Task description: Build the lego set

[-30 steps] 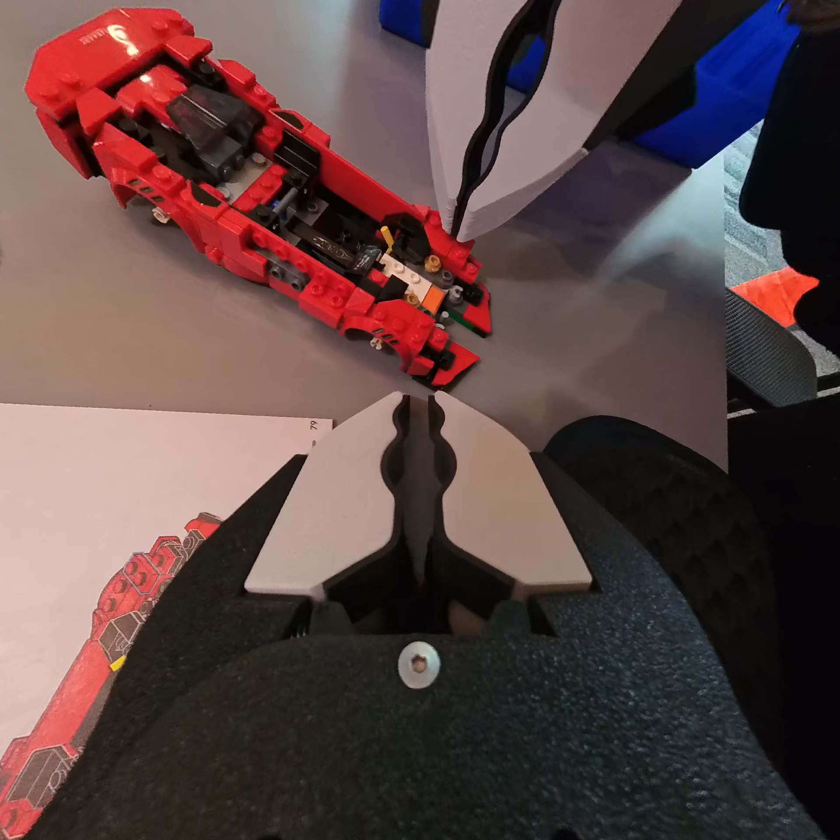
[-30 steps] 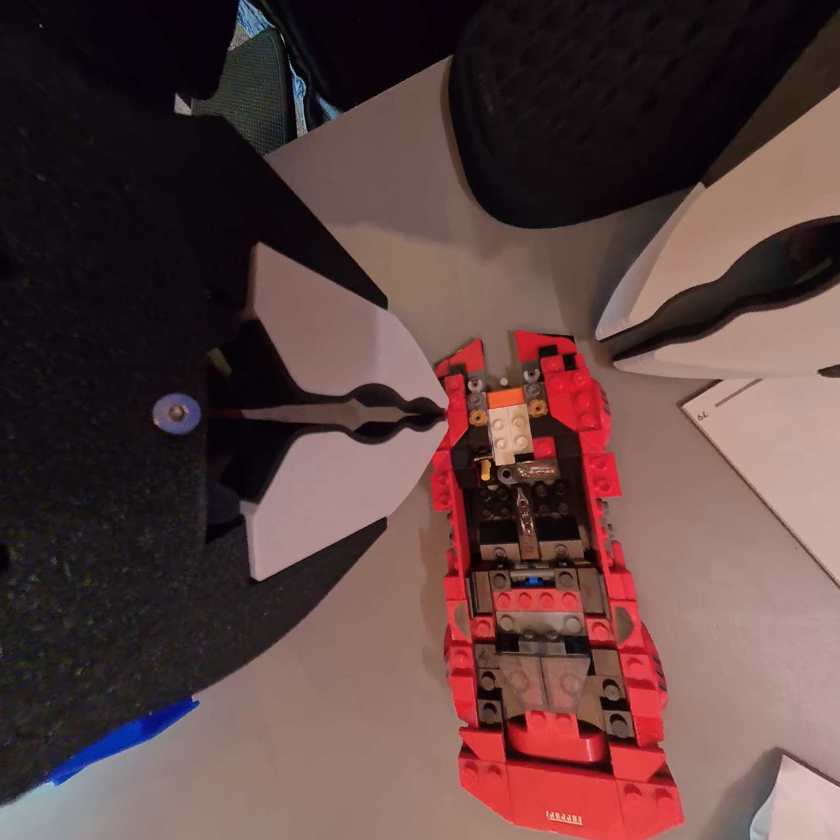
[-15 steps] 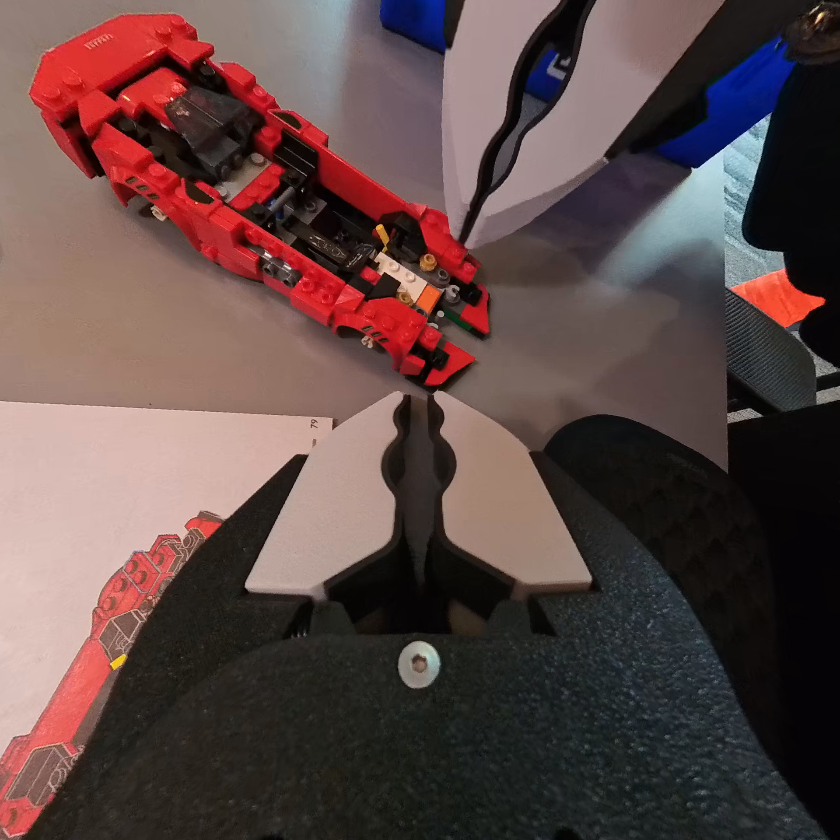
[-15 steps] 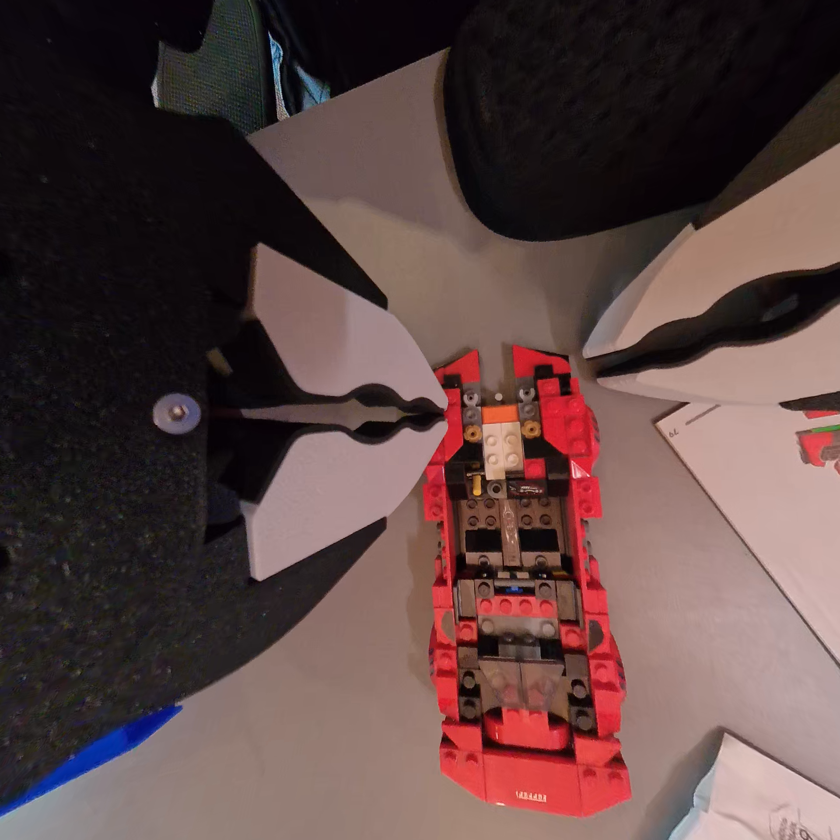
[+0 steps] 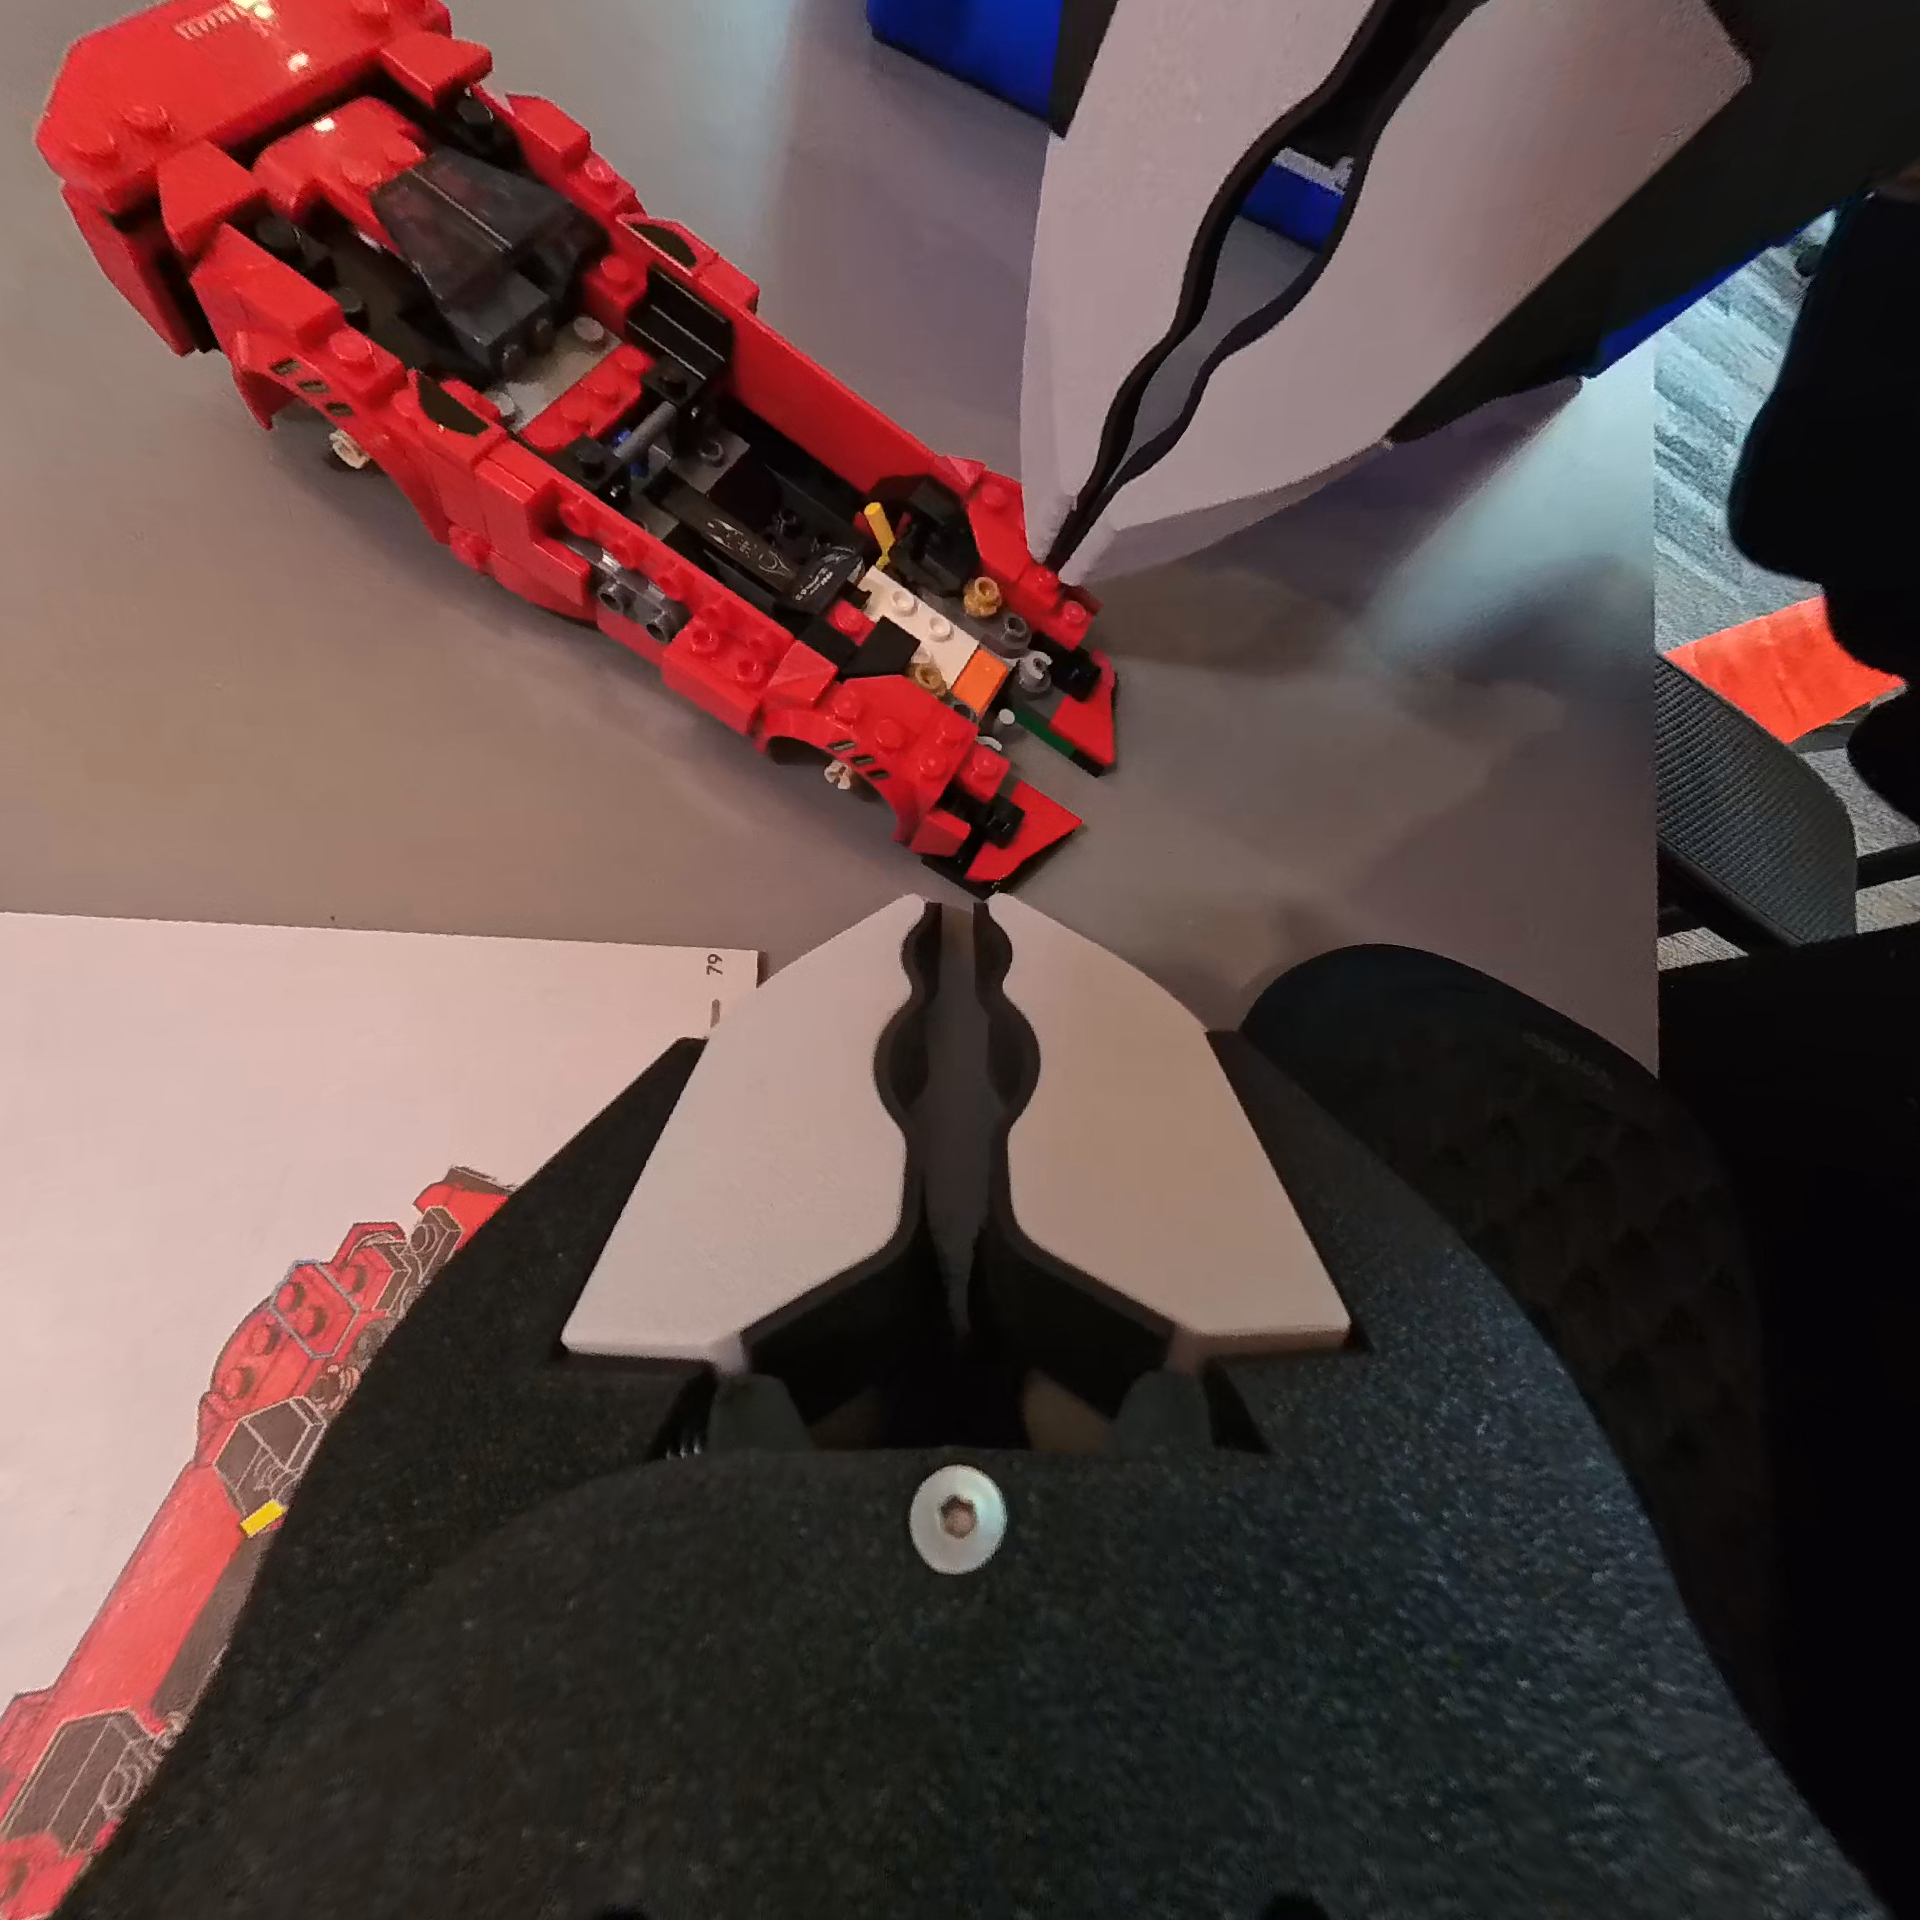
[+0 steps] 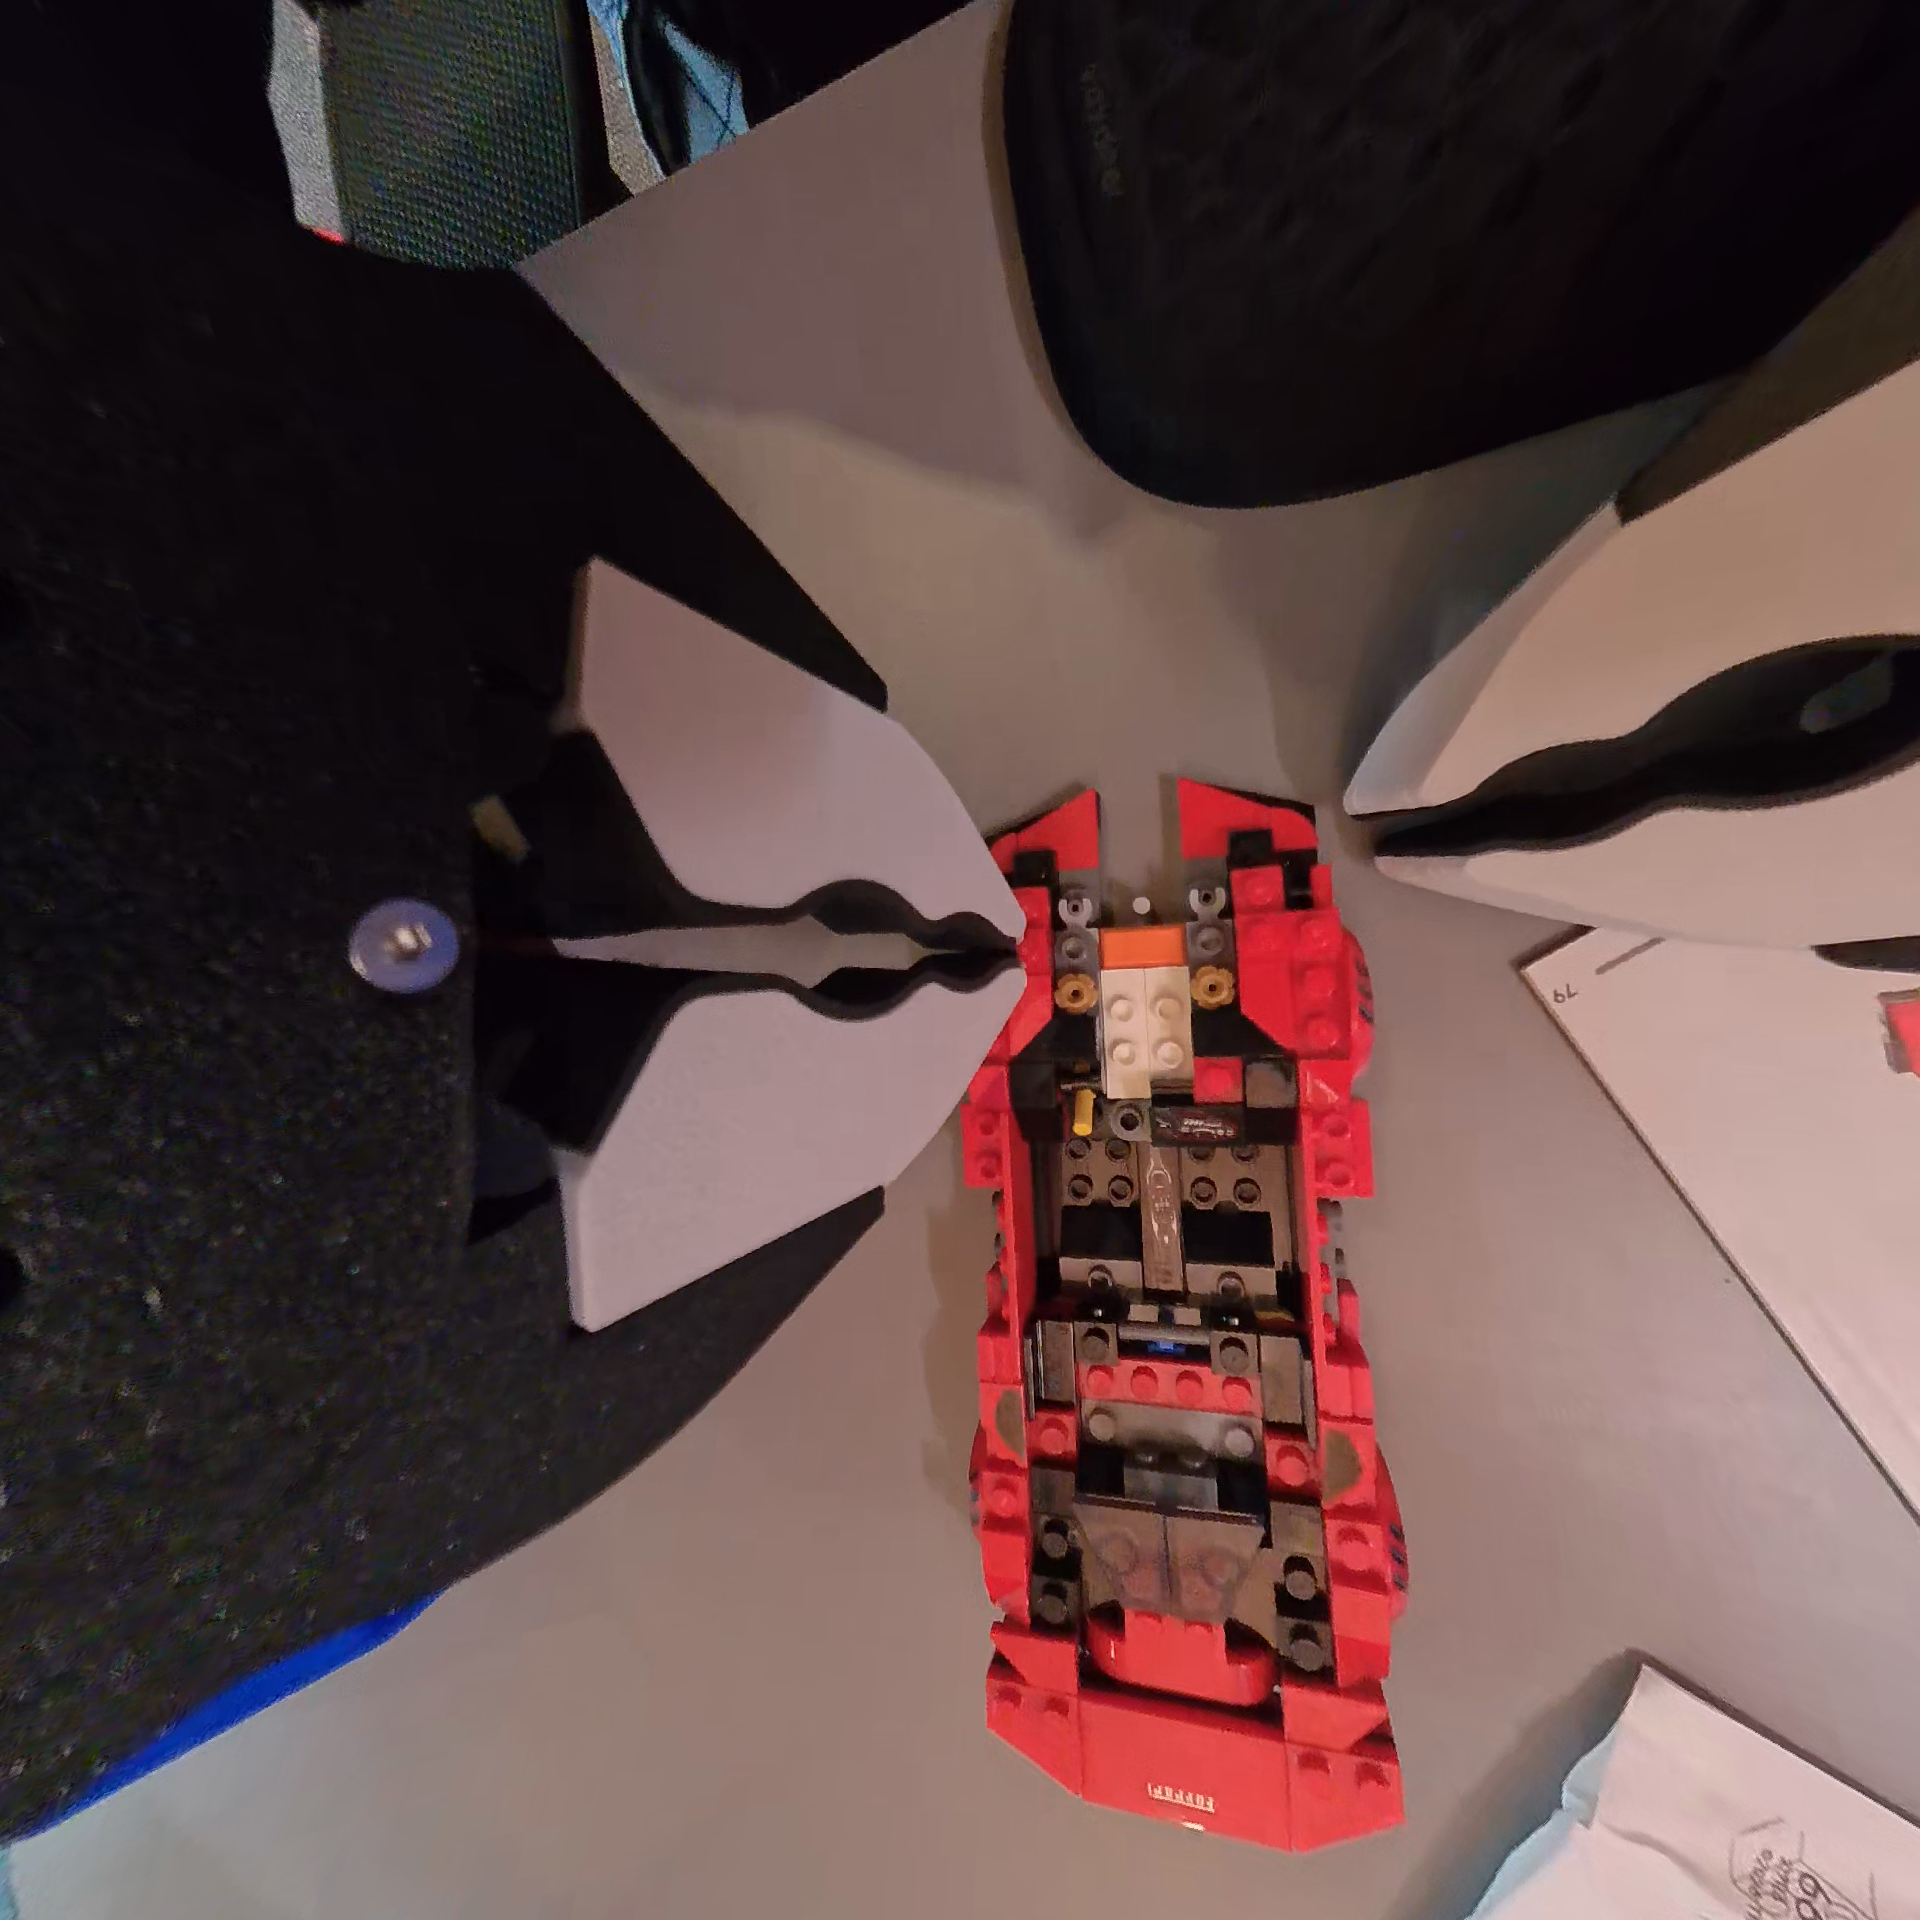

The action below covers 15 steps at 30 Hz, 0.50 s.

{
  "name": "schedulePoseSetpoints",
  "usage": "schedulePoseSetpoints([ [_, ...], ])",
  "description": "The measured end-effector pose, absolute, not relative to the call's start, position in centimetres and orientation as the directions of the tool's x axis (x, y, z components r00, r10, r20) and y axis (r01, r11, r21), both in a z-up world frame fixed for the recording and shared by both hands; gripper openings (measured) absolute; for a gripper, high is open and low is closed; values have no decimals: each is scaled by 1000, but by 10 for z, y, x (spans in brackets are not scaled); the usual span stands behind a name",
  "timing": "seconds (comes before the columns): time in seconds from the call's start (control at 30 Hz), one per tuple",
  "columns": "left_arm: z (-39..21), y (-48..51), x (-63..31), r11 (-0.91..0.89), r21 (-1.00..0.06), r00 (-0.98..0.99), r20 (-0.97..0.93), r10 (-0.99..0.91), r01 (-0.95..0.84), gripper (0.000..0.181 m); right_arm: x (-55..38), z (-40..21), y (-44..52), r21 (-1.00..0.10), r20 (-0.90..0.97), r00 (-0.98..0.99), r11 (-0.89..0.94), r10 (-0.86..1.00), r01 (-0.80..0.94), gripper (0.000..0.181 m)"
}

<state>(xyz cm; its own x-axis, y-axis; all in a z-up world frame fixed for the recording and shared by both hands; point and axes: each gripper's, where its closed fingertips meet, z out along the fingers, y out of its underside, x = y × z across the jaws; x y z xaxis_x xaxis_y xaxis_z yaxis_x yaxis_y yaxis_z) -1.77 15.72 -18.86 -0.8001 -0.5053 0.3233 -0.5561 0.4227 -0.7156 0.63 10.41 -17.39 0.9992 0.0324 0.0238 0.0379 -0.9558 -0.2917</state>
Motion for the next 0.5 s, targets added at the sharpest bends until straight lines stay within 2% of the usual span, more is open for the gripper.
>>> schedulePoseSetpoints([
  [0.03, -189, 157, -18, 425, -714, -800, 324, -505, -557, 6, 6, -174, 104, -286, 20, 999, -957, 32, 36, 1],
  [0.5, -190, 157, -17, 422, -711, -797, 329, -507, -562, 4, 6, -175, 103, -219, -71, 997, -975, -14, -30, 1],
])
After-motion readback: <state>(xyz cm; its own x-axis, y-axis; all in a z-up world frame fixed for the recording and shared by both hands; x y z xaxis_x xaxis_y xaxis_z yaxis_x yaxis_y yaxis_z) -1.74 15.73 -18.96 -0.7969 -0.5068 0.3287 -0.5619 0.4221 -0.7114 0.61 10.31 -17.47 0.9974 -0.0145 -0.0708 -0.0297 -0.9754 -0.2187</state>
